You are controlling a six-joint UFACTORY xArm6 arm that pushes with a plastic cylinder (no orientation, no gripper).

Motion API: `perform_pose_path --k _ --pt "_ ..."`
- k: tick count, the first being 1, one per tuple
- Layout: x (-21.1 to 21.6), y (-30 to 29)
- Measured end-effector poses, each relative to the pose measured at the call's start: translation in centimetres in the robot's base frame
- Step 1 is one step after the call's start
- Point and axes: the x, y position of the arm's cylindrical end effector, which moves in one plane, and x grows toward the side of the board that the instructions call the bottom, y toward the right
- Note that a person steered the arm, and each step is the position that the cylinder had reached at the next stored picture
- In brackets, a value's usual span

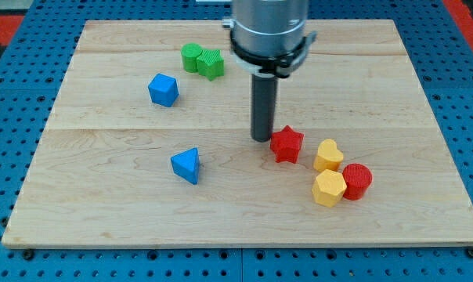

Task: Bring the blue cube below the green blocks

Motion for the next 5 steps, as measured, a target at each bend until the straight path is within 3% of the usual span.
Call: perform_pose_path --k 1,2,3,4,5 --pt "4.4 0.6" --pt "-2.4 -4.5" --pt "-5.8 -13.4" --pt "-5.9 -19.6" --pt "-10.0 -23.9"
